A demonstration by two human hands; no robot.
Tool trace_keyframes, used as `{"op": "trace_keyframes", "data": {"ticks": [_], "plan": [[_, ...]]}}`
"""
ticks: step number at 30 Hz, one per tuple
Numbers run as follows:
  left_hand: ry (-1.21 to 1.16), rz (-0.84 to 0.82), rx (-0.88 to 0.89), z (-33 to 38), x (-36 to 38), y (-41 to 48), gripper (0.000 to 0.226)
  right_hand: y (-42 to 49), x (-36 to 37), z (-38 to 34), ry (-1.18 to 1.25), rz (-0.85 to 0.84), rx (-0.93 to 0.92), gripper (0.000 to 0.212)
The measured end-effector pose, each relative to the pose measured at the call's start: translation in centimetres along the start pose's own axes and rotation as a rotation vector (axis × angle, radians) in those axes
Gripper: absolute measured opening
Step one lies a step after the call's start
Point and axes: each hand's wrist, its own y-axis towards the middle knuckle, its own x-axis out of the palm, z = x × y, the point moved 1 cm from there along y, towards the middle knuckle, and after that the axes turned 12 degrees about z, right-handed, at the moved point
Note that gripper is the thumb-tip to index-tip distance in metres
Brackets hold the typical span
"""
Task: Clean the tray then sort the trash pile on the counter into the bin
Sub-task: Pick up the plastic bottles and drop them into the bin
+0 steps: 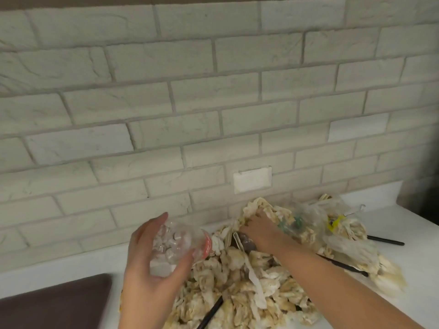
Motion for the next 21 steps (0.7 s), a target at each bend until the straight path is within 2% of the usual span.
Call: {"op": "trace_keyframes", "data": {"ticks": [3,6,9,11,13,15,17,21], "plan": [[0.032,0.003,0.068,0.8,-0.5,0.6,0.066,-0.9,-1.8,0.1,0.215,0.122,0.087,0.046],[0.018,0.042,0.068,2.0,-1.0,1.0,0.065,-3.4,-5.7,0.3,0.515,0.256,0.227,0.060],[-0.126,0.080,0.015,3.6,-0.6,0.3,0.072,-7.0,-10.4,0.1,0.786,0.359,0.378,0.071],[-0.242,0.091,-0.028,4.1,-0.1,-0.6,0.078,-10.5,-13.1,0.0,0.932,0.552,0.429,0.071],[-0.283,0.042,-0.038,4.3,0.8,-2.2,0.084,-15.0,-15.0,-0.3,0.987,0.701,0.487,0.068],[-0.312,-0.012,-0.050,4.8,2.1,-4.4,0.085,-20.3,-15.9,-0.8,1.005,0.780,0.602,0.065],[-0.409,-0.058,-0.107,6.7,3.5,-7.6,0.078,-26.1,-15.9,-1.3,0.997,0.848,0.737,0.065],[-0.501,-0.303,-0.164,11.4,6.4,-14.8,0.065,-38.3,-15.0,-2.2,0.890,0.973,1.039,0.064]]}}
